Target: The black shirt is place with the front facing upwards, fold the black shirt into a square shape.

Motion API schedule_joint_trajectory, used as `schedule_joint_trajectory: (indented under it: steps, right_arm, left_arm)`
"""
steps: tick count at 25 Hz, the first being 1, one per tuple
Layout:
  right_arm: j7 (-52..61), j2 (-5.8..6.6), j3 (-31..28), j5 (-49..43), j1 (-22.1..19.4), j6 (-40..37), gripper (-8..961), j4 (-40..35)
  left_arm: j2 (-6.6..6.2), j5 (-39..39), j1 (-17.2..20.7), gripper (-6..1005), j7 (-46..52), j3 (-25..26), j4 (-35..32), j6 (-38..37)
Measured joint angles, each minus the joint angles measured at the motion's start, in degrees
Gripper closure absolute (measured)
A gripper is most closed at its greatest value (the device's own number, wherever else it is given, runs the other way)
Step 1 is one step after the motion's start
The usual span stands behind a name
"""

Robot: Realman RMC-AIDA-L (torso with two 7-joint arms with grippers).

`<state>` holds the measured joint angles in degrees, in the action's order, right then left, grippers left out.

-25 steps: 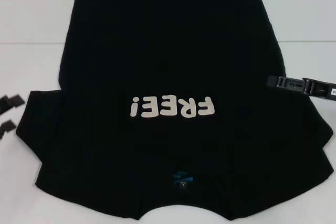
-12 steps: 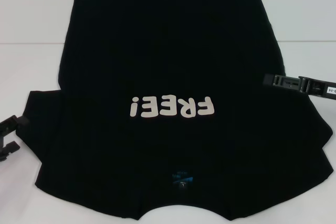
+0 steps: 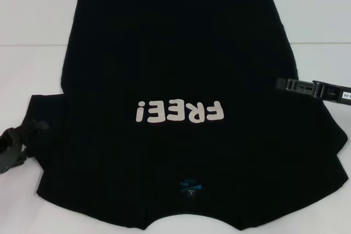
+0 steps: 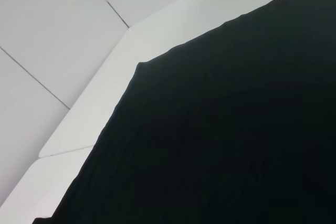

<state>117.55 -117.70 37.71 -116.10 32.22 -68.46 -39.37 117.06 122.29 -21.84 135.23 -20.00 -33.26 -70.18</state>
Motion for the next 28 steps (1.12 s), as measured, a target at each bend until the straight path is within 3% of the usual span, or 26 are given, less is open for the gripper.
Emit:
schedule_joint_trajectory:
  steps: [4, 7, 18, 28]
  right_arm:
    - [-0.04, 0.02, -0.04, 0.00, -0.13, -0.04, 12, 0.00]
    - [-0.04, 0.08, -0.32, 0.00, -0.25, -0.02, 12, 0.00]
    - [0.02, 0.09, -0.64, 0.71, -0.31, -0.03, 13, 0.00]
    - [-0.11, 0.20, -0.71, 1.49, -0.42, 0.01, 13, 0.00]
  left_arm:
    - [0.00, 0.52, -0.48, 70, 0.84, -0.51, -0.40, 0.85]
    - [-0.07, 0.71, -0.75, 223, 0.91, -0.54, -0.51, 1.01]
    - [-0.33, 0.93, -1.13, 458, 0.99, -0.80, -1.21, 1.10]
    - [-0.43, 5.27, -2.16, 859, -0.96, -5.28, -4.93, 2.53]
